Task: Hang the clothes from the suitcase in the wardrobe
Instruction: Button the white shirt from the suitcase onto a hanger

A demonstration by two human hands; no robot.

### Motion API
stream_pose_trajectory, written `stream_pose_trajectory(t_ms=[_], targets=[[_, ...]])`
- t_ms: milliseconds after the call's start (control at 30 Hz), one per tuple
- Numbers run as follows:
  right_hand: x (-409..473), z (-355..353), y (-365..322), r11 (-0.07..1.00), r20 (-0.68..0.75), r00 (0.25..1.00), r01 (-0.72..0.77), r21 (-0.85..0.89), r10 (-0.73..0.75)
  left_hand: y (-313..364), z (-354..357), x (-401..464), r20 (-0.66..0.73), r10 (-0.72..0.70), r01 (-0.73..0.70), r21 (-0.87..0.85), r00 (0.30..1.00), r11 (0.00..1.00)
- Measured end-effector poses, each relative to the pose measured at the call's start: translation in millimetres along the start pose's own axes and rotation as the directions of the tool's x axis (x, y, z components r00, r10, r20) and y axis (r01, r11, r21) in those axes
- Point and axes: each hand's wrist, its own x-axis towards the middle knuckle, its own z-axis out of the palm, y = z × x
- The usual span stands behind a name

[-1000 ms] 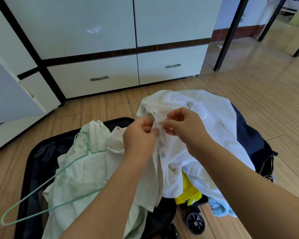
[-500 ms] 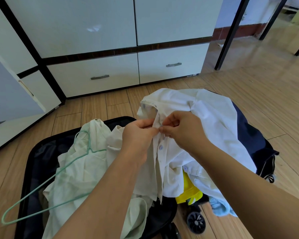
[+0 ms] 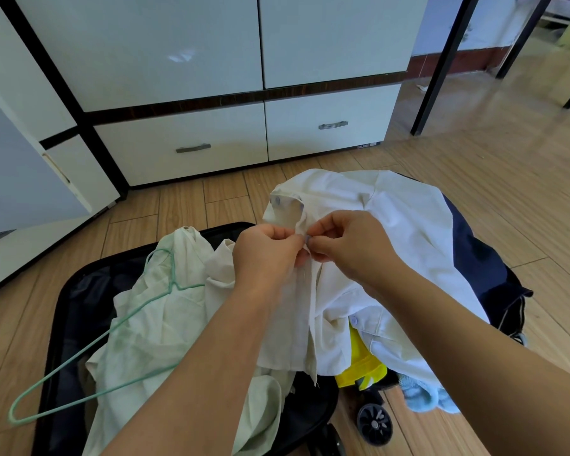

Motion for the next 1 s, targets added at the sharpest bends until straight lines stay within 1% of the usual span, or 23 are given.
stream_pose_trajectory(t_ms=[67,133,267,400,567,667,767,867,933,1000], targets=[[0.1,-0.3,0.0,1.000,-0.009,1.000,0.019,-0.006,-0.019,1.0,0.4,0.5,-0.010,0.027,-0.027,0.048,1.000,0.998],[0.4,-0.5,-0.6,0.999,-0.010,0.999,0.036,-0.004,-0.037,1.2,0.8,0.8,-0.001,0.039,-0.039,0.057,0.999,0.998],[0.8,-1.1,-1.5,1.000,-0.003,1.000,0.031,-0.006,-0.031,-0.5,-0.4,0.0,0.040,0.011,-0.011,-0.008,0.999,1.000],[0.8,0.1,-2.0,0.999,-0.011,1.000,0.023,0.023,-0.023,0.1,-2.2,-0.5,0.057,-0.014,0.020,-0.109,0.998,0.994],[1.6,0.9,-1.9,0.997,-0.036,0.999,0.002,0.076,0.000,1.3,-3.3,0.3,0.068,-0.001,0.012,-0.167,0.998,0.986],[2.6,-2.3,-1.6,0.993,-0.035,0.999,-0.027,0.117,0.031,1.9,-3.7,-1.4,0.121,0.017,0.006,-0.182,0.992,0.983],[2.7,-7.4,-1.5,0.983,-0.001,0.999,-0.043,0.178,0.043,3.9,-5.5,-1.2,0.202,0.010,0.039,-0.237,0.979,0.971],[0.9,-8.2,-1.1,0.976,0.061,0.997,-0.058,0.210,0.046,3.7,-8.2,2.7,0.193,0.020,0.011,-0.155,0.981,0.988],[0.3,-7.3,-0.2,0.979,0.081,0.996,-0.056,0.196,0.040,1.4,-9.2,4.4,0.170,0.034,-0.020,-0.083,0.985,0.996],[0.4,-6.3,0.5,0.982,0.090,0.995,-0.050,0.181,0.034,-2.2,-9.7,5.8,0.157,0.034,-0.025,-0.060,0.987,0.998]])
